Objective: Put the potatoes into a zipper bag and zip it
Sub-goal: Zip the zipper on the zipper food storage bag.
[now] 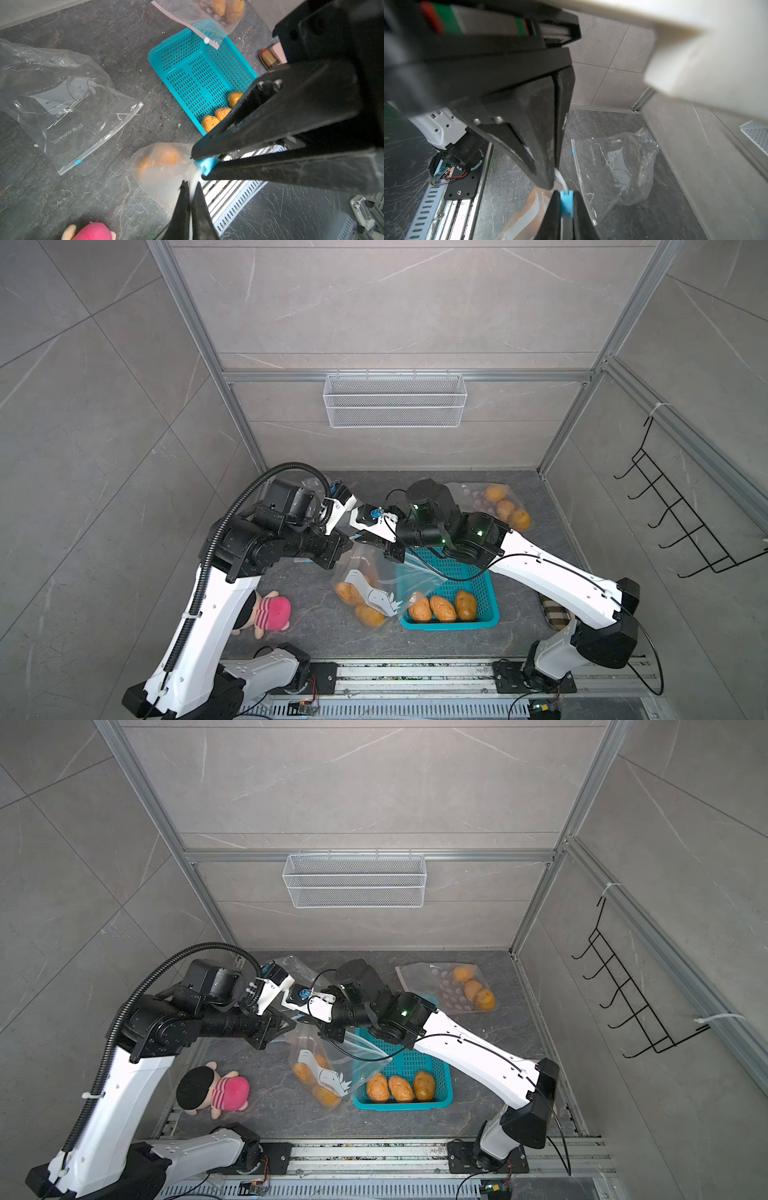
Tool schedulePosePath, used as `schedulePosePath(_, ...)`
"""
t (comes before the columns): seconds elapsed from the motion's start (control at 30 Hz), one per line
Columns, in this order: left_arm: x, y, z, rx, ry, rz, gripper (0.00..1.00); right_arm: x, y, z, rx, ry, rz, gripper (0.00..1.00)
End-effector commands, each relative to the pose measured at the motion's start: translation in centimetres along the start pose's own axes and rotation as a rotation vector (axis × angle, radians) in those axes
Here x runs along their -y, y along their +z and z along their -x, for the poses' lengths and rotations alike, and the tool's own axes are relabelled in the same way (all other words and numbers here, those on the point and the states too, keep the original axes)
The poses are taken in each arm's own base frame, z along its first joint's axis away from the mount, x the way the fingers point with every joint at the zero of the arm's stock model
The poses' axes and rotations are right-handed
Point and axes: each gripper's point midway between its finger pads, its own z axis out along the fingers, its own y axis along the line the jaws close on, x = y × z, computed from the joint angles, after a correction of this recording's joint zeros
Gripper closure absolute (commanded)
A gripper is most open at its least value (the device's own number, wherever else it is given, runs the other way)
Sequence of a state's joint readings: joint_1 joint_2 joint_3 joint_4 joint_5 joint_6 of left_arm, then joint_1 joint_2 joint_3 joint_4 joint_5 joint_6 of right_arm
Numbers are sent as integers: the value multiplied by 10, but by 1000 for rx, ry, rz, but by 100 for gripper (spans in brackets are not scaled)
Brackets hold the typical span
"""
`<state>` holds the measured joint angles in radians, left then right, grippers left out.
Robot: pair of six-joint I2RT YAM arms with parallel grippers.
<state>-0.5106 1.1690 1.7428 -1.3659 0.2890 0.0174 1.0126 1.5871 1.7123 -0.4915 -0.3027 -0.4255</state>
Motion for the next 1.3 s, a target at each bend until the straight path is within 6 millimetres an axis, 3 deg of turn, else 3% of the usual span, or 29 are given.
schedulePosePath(0.0,2,-8,4,28,-4,4,100,-6,-2,8,13,-14,27,95)
schedulePosePath(0.3,-17,-41,15,137,-23,170,100,-14,-7,31,86,14,82,99)
schedulePosePath(0.57,-23,-72,13,228,-37,259,100,-21,-16,41,114,23,104,100)
schedulePosePath(1.13,-53,-108,3,299,-83,484,100,-37,-34,21,52,24,139,100)
schedulePosePath(1.27,-53,-114,4,339,-86,491,100,-42,-43,12,35,26,139,100)
